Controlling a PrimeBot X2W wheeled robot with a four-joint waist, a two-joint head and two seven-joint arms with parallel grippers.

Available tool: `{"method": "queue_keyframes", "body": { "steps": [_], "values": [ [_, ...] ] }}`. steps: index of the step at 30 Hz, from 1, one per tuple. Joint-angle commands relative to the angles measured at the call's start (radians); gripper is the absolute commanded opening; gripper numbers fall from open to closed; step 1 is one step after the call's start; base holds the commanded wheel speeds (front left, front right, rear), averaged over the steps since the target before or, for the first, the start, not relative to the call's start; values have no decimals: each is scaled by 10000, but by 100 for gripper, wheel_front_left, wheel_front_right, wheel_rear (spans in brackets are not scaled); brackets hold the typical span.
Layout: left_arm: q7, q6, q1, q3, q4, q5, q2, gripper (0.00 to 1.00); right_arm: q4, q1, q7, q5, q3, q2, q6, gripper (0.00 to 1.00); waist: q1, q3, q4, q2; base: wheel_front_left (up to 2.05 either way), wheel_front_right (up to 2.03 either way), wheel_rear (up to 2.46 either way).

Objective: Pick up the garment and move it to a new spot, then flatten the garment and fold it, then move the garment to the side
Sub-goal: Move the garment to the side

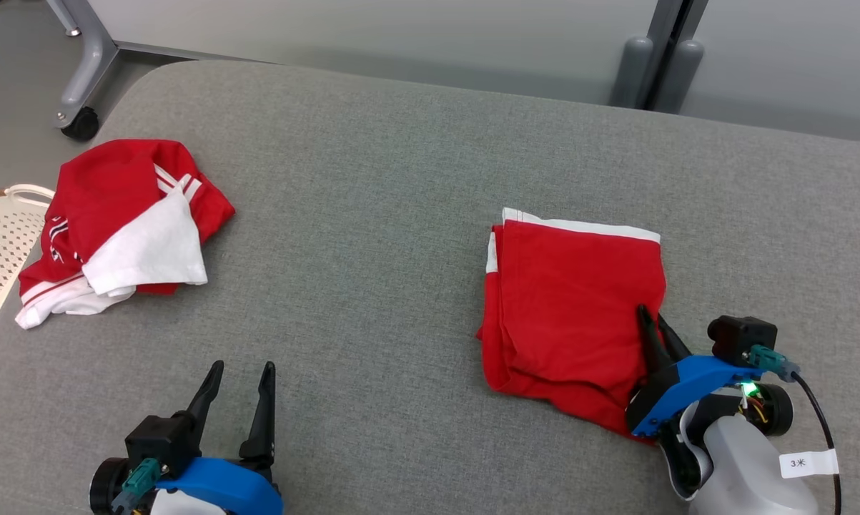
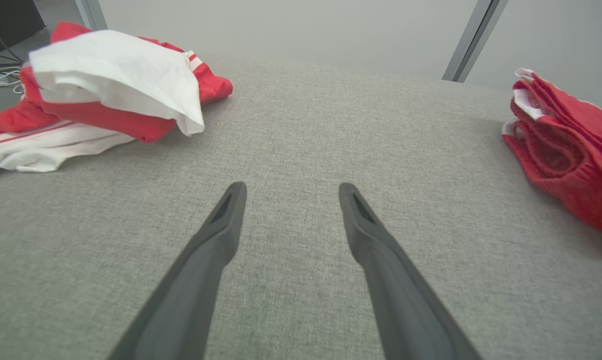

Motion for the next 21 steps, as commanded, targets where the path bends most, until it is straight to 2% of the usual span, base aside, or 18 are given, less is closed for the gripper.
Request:
{"method": "queue_keyframes", "body": {
  "steps": [1, 5, 9, 14, 21],
  "values": [
    [-28, 12, -176, 10, -54, -50, 51, 100, -45, -33, 13, -13, -60, -35, 5, 0, -1, -1, -63, -1, 0, 0, 0],
    [-28, 12, -142, -11, -105, -21, 53, 100, -598, 65, 4, -217, -276, -46, 5, 0, -1, -86, -336, -1, 0, 0, 0],
    [-26, 12, 34, -62, -186, 30, 6, 100, -1060, 356, 4, -186, -295, -46, 5, 0, -1, -330, -897, -1, 0, 0, 0],
    [-28, 12, 222, -147, -359, 193, -98, 100, -1501, 753, 4, 101, 299, -46, 5, 0, -1, -633, -2227, -1, 0, 0, 0],
    [-26, 12, 231, -769, -767, 345, -208, 100, -1990, 1178, 6, 82, 836, -35, 5, 0, -1, -660, -4155, -1, 0, 0, 0]
  ]
}}
